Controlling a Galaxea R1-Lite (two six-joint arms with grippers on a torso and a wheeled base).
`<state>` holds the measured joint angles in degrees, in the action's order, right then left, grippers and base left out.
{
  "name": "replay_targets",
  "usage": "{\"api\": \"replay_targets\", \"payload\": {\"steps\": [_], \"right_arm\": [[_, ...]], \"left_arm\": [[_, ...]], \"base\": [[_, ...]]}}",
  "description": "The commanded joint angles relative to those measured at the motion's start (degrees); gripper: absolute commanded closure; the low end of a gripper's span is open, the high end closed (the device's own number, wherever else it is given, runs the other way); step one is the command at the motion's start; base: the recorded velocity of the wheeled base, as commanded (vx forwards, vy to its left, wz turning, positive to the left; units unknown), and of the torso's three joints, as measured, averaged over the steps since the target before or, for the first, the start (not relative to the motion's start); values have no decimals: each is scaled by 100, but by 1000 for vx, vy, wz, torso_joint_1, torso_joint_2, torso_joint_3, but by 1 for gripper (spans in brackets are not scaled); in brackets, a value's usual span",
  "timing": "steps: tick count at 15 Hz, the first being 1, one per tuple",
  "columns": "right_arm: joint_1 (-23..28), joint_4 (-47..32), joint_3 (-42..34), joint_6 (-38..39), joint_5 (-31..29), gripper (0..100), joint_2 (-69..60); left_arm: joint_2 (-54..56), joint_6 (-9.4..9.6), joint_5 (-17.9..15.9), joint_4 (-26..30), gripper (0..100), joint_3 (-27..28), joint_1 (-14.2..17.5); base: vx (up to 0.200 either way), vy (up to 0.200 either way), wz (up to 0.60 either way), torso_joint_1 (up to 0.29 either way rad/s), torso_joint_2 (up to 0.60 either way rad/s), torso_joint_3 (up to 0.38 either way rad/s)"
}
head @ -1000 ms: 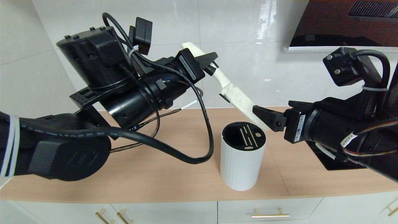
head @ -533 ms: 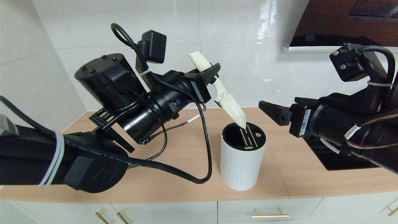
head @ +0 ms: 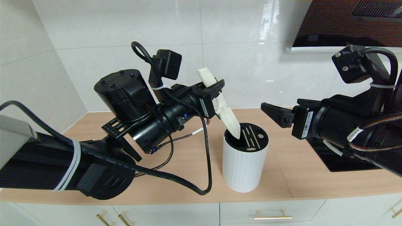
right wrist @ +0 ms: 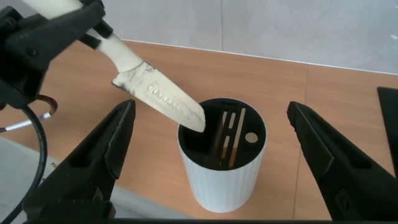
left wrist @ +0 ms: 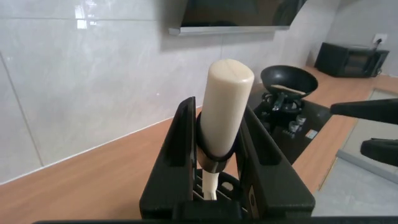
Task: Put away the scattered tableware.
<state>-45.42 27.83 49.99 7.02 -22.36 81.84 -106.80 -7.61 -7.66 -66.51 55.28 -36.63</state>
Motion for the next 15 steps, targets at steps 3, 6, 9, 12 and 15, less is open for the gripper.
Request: {"api": "replay_targets", "payload": {"steps": [3,6,9,12,15], "right_arm": [[-2,3,2,1,-5,0,25],[-2,3,-7,1,-5,0,25],[-2,3,2,1,3,0,34],[-2,3,2,1,-5,0,25],[-2,3,-7,1,-5,0,61]], "left_arm": [[-78,14,1,-2,100,-26,-2],[-139,216,1,7,100,-158,-90],[-350,277,1,7,100,-167,-318],[-420,321,1,7,100,-158,-380],[-579,523,1,42,100,-97,-397]], "base": [[0,0,0,0,0,0],[0,0,0,0,0,0],[0,0,0,0,0,0],[0,0,0,0,0,0],[0,0,0,0,0,0]]}}
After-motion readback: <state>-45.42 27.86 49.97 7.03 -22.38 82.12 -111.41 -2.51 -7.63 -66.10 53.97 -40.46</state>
